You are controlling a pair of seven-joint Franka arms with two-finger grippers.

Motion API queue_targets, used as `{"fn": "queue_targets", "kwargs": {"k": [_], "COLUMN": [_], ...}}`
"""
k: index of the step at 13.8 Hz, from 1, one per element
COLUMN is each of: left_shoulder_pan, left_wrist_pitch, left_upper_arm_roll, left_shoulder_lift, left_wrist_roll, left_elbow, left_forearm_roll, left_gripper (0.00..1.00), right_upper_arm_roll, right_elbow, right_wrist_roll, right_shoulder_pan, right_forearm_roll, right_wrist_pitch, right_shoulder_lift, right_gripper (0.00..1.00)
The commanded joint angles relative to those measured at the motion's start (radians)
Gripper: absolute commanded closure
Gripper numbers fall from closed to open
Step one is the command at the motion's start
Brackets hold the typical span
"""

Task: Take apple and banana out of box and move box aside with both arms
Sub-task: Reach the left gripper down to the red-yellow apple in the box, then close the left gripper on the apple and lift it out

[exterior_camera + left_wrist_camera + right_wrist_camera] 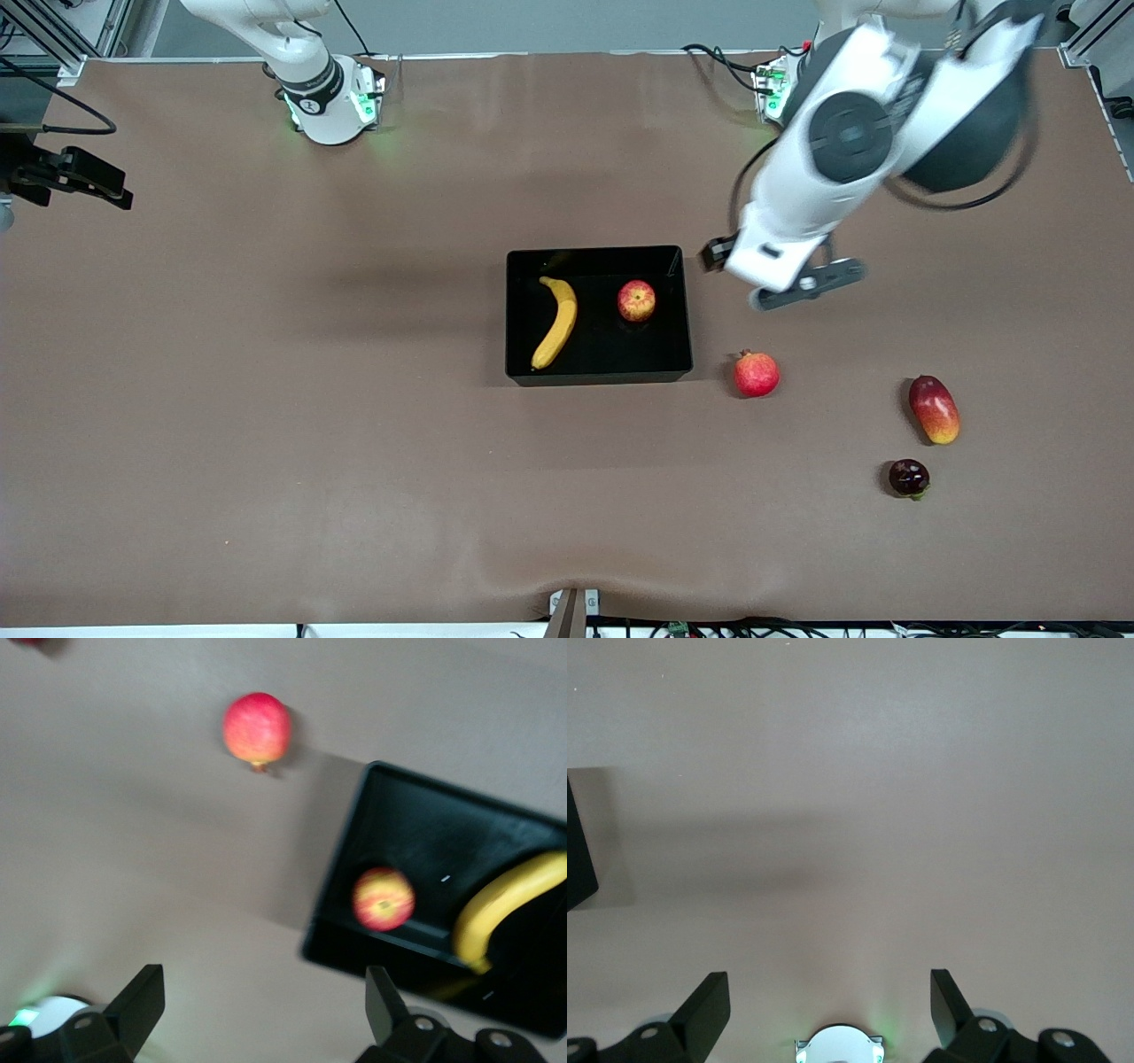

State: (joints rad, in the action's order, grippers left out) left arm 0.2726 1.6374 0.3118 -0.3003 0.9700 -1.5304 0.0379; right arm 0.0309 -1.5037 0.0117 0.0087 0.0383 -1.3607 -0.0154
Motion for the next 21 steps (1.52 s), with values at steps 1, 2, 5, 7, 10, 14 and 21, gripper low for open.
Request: {"fn": "queue_targets", "kwargs": {"k": [1,2,5,7,10,14,21], "left_shoulder_pan": [0.055,0.060,0.106,0.154,0.178,0.181,0.203], "left_wrist_pitch": [0.056,0.088,0.209,0.213,0.280,0.429,0.487], "left_upper_arm_roll": [-0.002,-0.002,-0.002,-0.005,-0.004,-0.004,-0.004], "left_shoulder_lift": [-0.088,-0.101,-0.158,-0.207,-0.250,-0.267,-0.330], "left_wrist_roll": [0.223,0.283,0.436,0.489,0.530,0.561,0.636], "left_elbow": [0.027,0.009,-0.047,-0.051,-0.121,-0.195,-0.191], "left_forearm_roll": [-0.004,-0.004,-0.001,0.032,0.132,0.137,0.217], "left_gripper": [0.00,0.00,0.00,0.00,0.00,0.00,0.00], "right_upper_arm_roll": [-0.008,-0.008,-0.008,-0.008,-0.008,-0.008,-0.006], "right_elbow": [-0.004,-0.006,-0.006,-0.009,-0.016,-0.019,-0.024], "right_wrist_roll": [0.008,0.008,0.010,0.010,0.010,0.010,0.011], "right_shoulder_pan": [-0.009,-0.009,-0.009,-0.009,-0.009,-0.009,-0.010], "right_forearm_roll": [0.012,0.012,0.012,0.012,0.012,0.012,0.006], "right_wrist_pitch": [0.005,0.005,0.005,0.005,0.005,0.000,-0.008], "right_shoulder_lift": [-0.006,-0.006,-0.006,-0.006,-0.006,-0.006,-0.006], "right_gripper": [0.00,0.00,0.00,0.00,0.00,0.00,0.00]}}
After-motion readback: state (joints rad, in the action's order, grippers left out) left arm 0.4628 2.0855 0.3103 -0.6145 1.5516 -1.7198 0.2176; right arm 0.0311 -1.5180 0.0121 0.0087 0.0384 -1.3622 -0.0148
